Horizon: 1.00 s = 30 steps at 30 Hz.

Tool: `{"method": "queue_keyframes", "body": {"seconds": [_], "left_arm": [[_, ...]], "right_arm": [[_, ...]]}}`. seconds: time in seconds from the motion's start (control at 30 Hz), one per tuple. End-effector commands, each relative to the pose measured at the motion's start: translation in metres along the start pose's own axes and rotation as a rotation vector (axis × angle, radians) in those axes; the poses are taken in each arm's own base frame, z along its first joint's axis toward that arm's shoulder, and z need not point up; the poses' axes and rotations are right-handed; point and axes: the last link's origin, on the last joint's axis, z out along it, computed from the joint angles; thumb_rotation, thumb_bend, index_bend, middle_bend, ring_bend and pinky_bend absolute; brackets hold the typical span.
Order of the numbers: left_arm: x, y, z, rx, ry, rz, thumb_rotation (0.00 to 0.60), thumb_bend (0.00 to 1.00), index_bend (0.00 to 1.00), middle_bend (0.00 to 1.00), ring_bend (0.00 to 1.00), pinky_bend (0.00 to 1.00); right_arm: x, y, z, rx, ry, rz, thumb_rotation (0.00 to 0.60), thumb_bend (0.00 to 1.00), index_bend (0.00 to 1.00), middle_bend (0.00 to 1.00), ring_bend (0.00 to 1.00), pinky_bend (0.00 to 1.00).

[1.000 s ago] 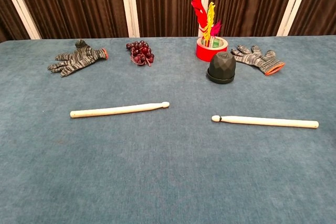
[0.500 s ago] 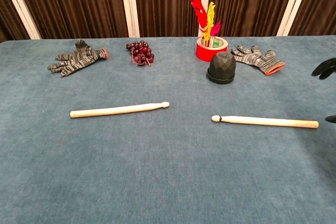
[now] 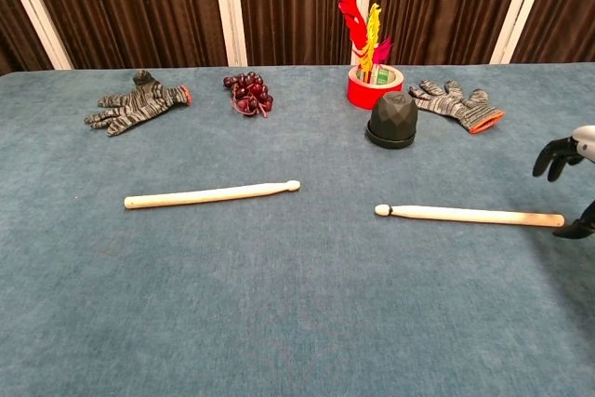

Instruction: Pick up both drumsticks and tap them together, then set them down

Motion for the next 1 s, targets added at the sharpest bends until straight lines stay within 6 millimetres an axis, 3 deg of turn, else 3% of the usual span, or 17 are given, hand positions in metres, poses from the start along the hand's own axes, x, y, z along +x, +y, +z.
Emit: {"method": "queue_keyframes", "body": {"seconds": [0.03,1.0], "left_arm": [[0.0,0.0,0.0,0.0,-0.002,0.001,0.6,0.36,0.12,0.0,0.0,0.0],[-0.006,0.003,0.004,0.017,-0.012,0.03,0.6,0.36,0.12,0.0,0.0,0.0]], "right_arm": [[-0.002,0.0,0.002,-0.001,-0.002,-0.001,0.6,0.19,0.34,0.34,0.22,0.0],[-0.017,-0.022,0.028,0.016,0.001,-0.144,0.6,0.29,0.43,0.44,0.29,0.0]]}}
